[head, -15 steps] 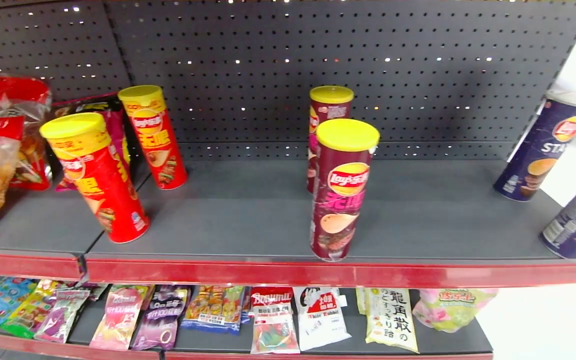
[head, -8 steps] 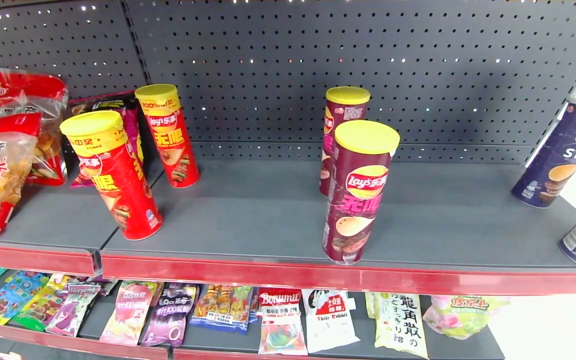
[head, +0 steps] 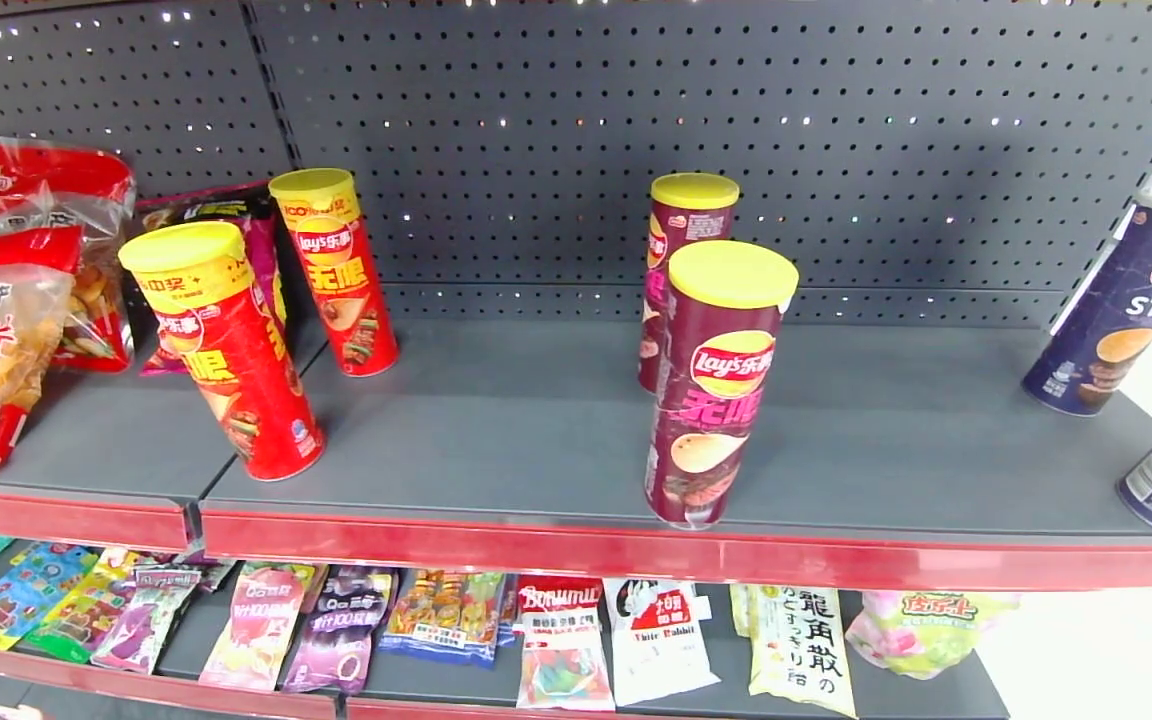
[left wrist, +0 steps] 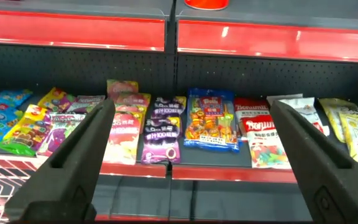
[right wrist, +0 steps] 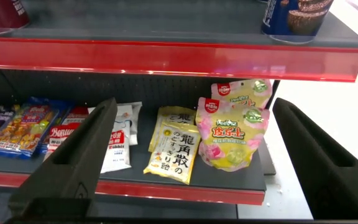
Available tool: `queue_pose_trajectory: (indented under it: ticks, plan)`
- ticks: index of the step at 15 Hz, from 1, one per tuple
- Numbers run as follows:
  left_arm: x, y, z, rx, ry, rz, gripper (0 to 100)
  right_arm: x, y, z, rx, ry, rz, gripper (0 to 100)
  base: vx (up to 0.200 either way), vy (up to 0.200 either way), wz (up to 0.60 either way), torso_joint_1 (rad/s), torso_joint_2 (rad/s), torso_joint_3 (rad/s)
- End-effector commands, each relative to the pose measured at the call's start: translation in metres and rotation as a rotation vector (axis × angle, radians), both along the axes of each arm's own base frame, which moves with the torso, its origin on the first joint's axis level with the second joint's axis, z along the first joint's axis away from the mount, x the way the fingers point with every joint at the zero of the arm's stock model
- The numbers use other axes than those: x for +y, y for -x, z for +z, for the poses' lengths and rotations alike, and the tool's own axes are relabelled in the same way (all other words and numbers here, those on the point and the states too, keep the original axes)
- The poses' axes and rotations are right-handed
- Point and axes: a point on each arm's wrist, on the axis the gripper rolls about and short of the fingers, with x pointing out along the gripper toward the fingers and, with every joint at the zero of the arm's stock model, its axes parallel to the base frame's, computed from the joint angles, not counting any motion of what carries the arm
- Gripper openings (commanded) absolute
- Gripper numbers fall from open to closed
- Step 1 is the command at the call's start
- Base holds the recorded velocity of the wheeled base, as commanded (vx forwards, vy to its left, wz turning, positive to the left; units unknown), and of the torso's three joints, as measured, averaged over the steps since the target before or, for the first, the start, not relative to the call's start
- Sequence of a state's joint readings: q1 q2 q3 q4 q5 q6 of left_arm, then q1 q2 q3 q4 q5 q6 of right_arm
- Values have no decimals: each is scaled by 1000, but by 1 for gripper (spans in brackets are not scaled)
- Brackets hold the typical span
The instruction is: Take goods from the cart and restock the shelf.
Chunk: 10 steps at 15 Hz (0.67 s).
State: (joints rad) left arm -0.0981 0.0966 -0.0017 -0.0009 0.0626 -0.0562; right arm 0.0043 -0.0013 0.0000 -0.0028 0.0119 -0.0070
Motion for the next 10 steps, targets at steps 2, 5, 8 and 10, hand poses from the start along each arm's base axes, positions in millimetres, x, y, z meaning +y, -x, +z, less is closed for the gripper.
queue_pose_trajectory:
  ticks: [2, 5, 8, 10]
  plan:
    - [0, 0, 0, 3, -18, -6, 100, 0, 0, 0, 1, -2, 1, 100, 0, 0, 0, 0, 0, 0]
    - [0, 0, 0, 3, -19, -8, 100, 0, 0, 0, 1, -2, 1, 100, 0, 0, 0, 0, 0, 0]
    - [0, 0, 0, 3, -19, -8, 100, 0, 0, 0, 1, -10, 2, 100, 0, 0, 0, 0, 0, 0]
    - [0, 0, 0, 3, -19, -8, 100, 0, 0, 0, 1, -9, 2, 100, 0, 0, 0, 0, 0, 0]
